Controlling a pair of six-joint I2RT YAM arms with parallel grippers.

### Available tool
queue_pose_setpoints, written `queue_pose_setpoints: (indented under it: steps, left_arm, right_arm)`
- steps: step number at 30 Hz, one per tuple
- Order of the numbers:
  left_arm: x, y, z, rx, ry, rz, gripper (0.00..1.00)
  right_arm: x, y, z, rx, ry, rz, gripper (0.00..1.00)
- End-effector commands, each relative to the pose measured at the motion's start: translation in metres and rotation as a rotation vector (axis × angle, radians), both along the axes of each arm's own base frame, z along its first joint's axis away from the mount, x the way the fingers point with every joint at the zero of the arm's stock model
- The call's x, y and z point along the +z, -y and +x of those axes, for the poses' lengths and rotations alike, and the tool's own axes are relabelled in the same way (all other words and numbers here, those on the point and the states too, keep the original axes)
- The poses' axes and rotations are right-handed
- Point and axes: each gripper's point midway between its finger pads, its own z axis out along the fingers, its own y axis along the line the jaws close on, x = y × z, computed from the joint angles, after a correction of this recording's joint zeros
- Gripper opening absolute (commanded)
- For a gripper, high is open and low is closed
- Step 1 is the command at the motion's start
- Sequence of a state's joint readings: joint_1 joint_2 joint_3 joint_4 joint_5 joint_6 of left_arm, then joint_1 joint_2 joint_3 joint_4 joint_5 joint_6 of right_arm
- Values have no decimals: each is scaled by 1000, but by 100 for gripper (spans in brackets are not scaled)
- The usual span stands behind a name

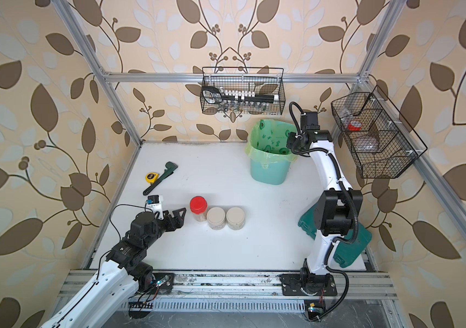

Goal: Empty moldy peanuts from jars
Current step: Move the trash bin to the center of the board.

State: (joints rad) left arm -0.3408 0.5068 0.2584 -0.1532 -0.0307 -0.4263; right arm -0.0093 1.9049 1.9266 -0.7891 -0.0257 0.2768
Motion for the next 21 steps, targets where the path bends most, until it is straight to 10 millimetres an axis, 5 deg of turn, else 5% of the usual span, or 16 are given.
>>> queue_pose_setpoints:
  steps: [1, 13, 21]
  left_arm:
    - [14, 1, 5, -4, 46, 3, 90]
    - [13, 2, 5, -4, 39, 2, 90]
    - [13, 2, 4, -7, 36, 2, 90]
  right_arm:
    - [-5, -19, -1, 54, -36, 12, 29]
    - [-2, -89, -19, 200, -63, 58, 21]
    - [15, -106, -36, 191, 22, 182, 28]
